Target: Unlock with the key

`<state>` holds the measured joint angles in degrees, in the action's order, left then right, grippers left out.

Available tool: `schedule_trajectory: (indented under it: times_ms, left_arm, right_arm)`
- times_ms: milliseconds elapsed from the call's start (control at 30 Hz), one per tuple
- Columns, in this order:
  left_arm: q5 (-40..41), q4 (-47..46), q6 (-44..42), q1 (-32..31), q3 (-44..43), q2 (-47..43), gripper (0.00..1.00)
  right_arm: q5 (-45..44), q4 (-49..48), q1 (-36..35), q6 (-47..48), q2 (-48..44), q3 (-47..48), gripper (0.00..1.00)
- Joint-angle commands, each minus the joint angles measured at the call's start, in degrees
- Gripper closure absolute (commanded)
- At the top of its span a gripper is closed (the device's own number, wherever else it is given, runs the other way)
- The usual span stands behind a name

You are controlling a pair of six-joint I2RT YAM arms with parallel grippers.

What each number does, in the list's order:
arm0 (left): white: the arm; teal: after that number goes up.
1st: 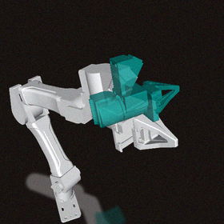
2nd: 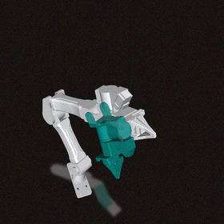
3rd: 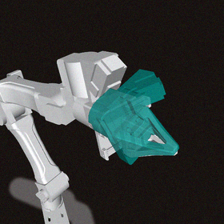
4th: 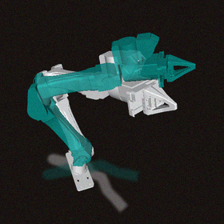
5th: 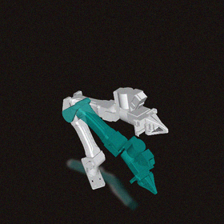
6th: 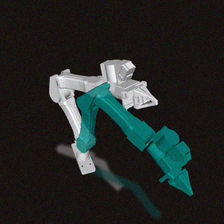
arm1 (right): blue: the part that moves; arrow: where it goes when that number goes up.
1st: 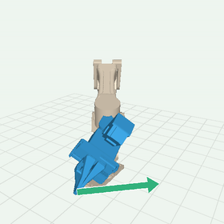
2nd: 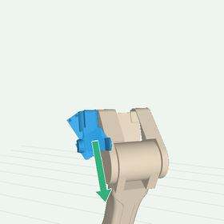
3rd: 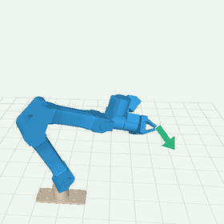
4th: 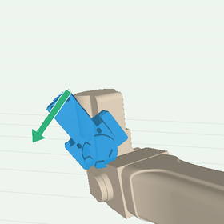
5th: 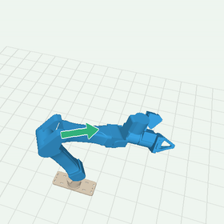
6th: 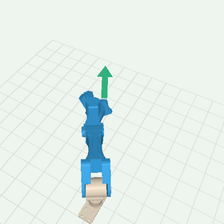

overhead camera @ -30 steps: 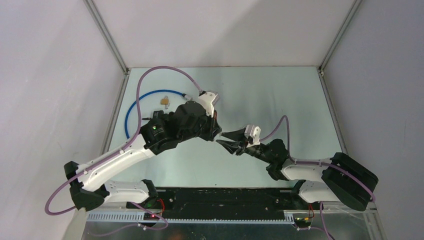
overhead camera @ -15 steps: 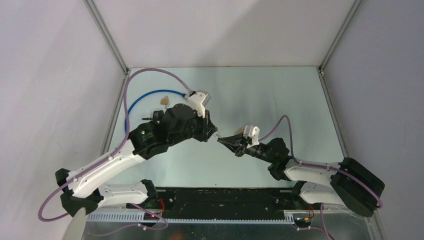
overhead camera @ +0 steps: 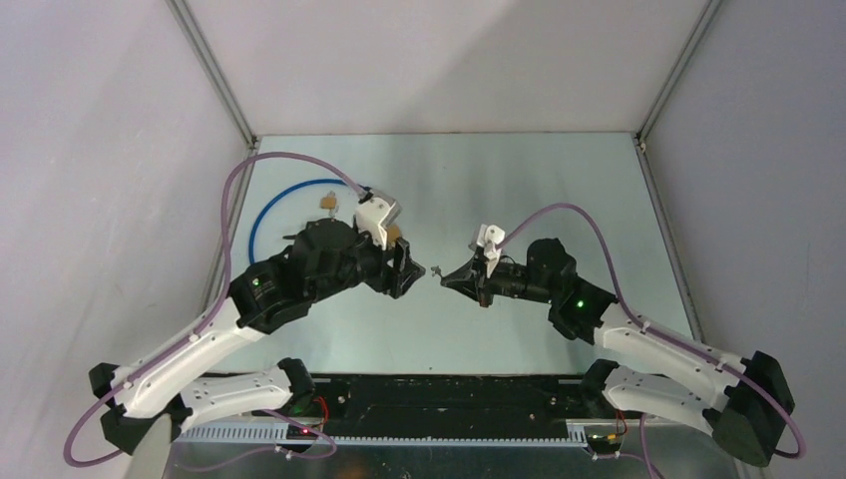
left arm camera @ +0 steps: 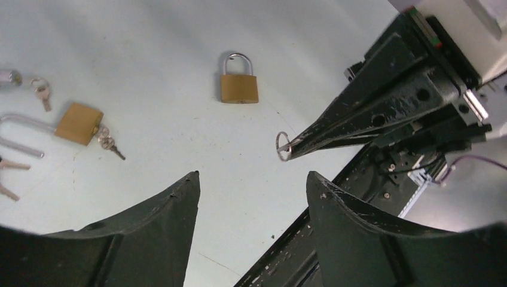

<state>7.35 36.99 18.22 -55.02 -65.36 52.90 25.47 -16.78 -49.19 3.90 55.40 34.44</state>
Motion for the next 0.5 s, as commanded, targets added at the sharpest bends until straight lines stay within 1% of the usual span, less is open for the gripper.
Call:
schedule_trajectory:
  times_ms: [0,33,67,133,200,267,333,467]
  left_arm:
    - [-10.05,-3.37,-7.33,0.78,1.36,0.93,0.31]
    - [-13.35,-3.92,-8.22,0.92,2.19,1.44,0.32]
    - [-14.79,-5.26,-8.56,1.31,2.62,1.65,0.32]
    - [-19.03,-7.78,-8.94,2.21,4.09,2.00,0.34]
    - [-23.06,-10.96,-8.94,3.04,5.72,2.34,0.35]
    - [-26.85,-12.59,-8.68,3.44,6.81,3.14,0.37]
    - [-28.40,-14.13,-8.54,3.55,7.35,4.17,0.39]
    - [-33.15,-17.25,-7.85,3.58,8.18,5.98,0.41]
  right_arm:
    - [3.42,27.14,0.44,1.10,-0.46,9.66,1.00]
    - [3.87,31.56,0.84,0.93,-0.24,11.57,1.00]
    - [4.87,33.62,1.02,0.93,-0.09,12.52,1.00]
    - [5.87,41.53,1.56,0.90,0.93,15.22,1.00]
    - [6.35,46.30,1.82,0.93,1.55,17.69,1.00]
    - [6.91,49.27,1.89,0.95,2.50,19.61,1.00]
    - [7.89,50.90,1.90,1.20,3.06,20.81,1.00]
    - [9.09,51.73,1.95,1.49,3.64,22.14,1.00]
